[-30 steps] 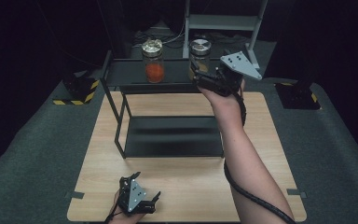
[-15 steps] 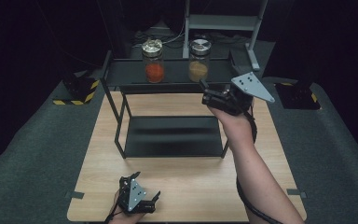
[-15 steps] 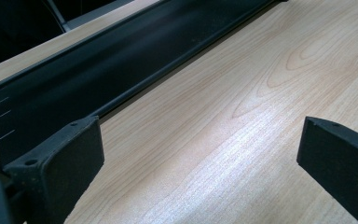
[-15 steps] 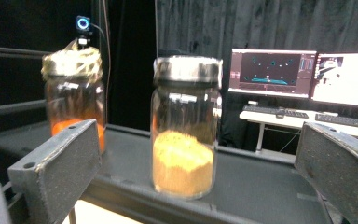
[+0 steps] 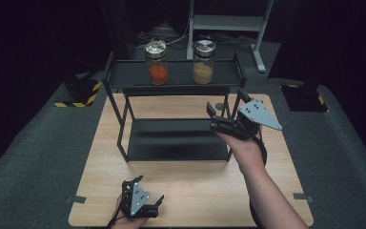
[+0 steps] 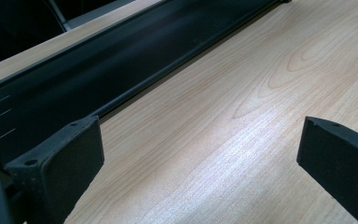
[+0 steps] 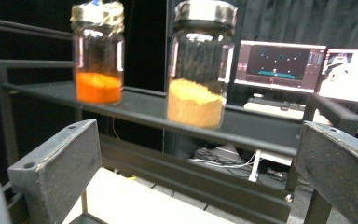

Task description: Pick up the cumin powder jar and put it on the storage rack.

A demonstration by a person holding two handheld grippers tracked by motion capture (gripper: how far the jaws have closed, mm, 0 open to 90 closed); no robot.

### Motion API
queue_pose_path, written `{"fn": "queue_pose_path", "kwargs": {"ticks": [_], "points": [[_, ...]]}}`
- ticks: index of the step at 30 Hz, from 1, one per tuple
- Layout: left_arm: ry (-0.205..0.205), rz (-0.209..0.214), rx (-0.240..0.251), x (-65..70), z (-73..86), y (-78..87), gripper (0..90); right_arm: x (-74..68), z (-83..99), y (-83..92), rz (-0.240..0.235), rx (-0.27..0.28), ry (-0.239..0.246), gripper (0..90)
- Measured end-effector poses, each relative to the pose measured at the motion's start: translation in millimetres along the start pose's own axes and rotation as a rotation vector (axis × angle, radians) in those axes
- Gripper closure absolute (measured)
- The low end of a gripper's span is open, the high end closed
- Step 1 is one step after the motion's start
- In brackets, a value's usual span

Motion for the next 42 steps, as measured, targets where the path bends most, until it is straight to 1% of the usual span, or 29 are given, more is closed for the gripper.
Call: {"fn": "queue_pose_path", "kwargs": {"ticks": [2,3,7,9,10,11,12,15,16,17,18,20,21,22,23,27,28,29,32,34,35,38,39,40,41,42], "points": [[0.002,0.003,0.000,-0.5,0.0,0.1,0.8,-4.0,5.5,5.2,-0.008,-0.002,0.014,0.0],[0.002,0.004,0.000,-0.7,0.0,0.1,0.8,-4.0,5.5,5.2,-0.008,-0.002,0.014,0.0],[0.000,0.006,0.002,-0.6,0.3,0.4,0.8,-13.3,16.3,15.7,-0.009,-0.024,0.052,0.0],[0.001,0.007,0.003,-0.8,0.5,0.8,0.8,-16.8,23.8,22.8,-0.014,-0.035,0.061,0.0],[0.001,0.007,0.003,-0.8,0.5,0.8,0.8,-16.8,23.8,22.8,-0.014,-0.035,0.061,0.0],[0.008,0.007,0.006,-0.9,0.9,0.9,0.8,-20.5,32.4,31.0,-0.018,-0.047,0.080,0.0],[0.009,0.007,0.005,-1.3,0.7,0.9,0.8,-22.5,37.2,35.6,-0.017,-0.050,0.090,0.0],[0.011,0.003,0.010,-0.9,1.2,1.2,0.8,-27.2,52.1,48.6,-0.021,-0.062,0.103,0.0],[0.011,0.003,0.010,-0.9,1.2,1.2,0.8,-27.2,52.1,48.6,-0.021,-0.062,0.103,0.0],[0.007,0.000,0.013,-0.1,1.6,1.4,0.8,-29.6,62.3,56.2,-0.023,-0.074,0.114,0.0],[0.007,0.000,0.013,-0.1,1.6,1.4,0.8,-29.6,62.3,56.2,-0.023,-0.074,0.114,0.0],[0.006,-0.001,0.011,0.1,1.4,1.2,0.8,-31.4,73.5,63.2,-0.028,-0.092,0.122,0.0],[0.007,0.000,0.011,-0.1,1.3,1.1,0.8,-32.5,82.0,67.8,-0.033,-0.106,0.126,0.0],[0.011,0.000,0.011,-0.5,1.3,1.2,0.8,-32.5,82.0,67.8,-0.033,-0.106,0.126,0.0],[0.015,0.002,0.013,-1.5,1.3,1.4,0.8,-34.3,91.4,72.9,-0.036,-0.122,0.126,0.0],[0.035,0.005,0.017,-3.3,1.7,1.6,0.8,-37.3,108.6,82.0,-0.037,-0.151,0.125,0.0],[0.035,0.005,0.017,-3.3,1.7,1.6,0.8,-37.3,108.6,82.0,-0.037,-0.151,0.125,0.0],[0.037,0.006,0.017,-3.5,1.8,1.7,0.8,-38.8,117.0,86.3,-0.037,-0.166,0.121,0.0],[0.036,0.006,0.019,-3.3,2.0,1.8,0.8,-41.6,130.0,92.4,-0.043,-0.194,0.114,0.0],[0.030,0.005,0.018,-3.0,1.9,1.8,0.8,-42.3,132.9,93.7,-0.043,-0.200,0.114,0.0],[0.025,0.003,0.016,-2.6,1.6,1.7,0.8,-43.8,140.5,96.5,-0.044,-0.216,0.116,0.0],[0.022,0.000,0.016,-1.8,1.6,1.6,0.7,-44.8,152.4,100.0,-0.046,-0.245,0.107,0.0],[0.022,0.000,0.016,-1.8,1.6,1.6,0.7,-44.8,152.4,100.0,-0.046,-0.245,0.107,0.0],[0.021,-0.001,0.015,-1.6,1.6,1.6,0.7,-44.9,160.6,102.2,-0.046,-0.263,0.105,0.0],[0.021,-0.001,0.015,-1.6,1.6,1.6,0.7,-44.9,160.6,102.2,-0.046,-0.263,0.105,0.0],[0.021,-0.001,0.015,-1.6,1.6,1.6,0.7,-45.2,165.4,103.9,-0.043,-0.277,0.107,0.0]]}}
Point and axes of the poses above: each handheld gripper's, and its own axes: y roughly backward along the jaws, z roughly out of its underside, x roughly to its right, the point moved 7 cm from there along -y, roughly forward along the jaws, and after that the axes turned 11 degrees about y, right-handed, at the moved point
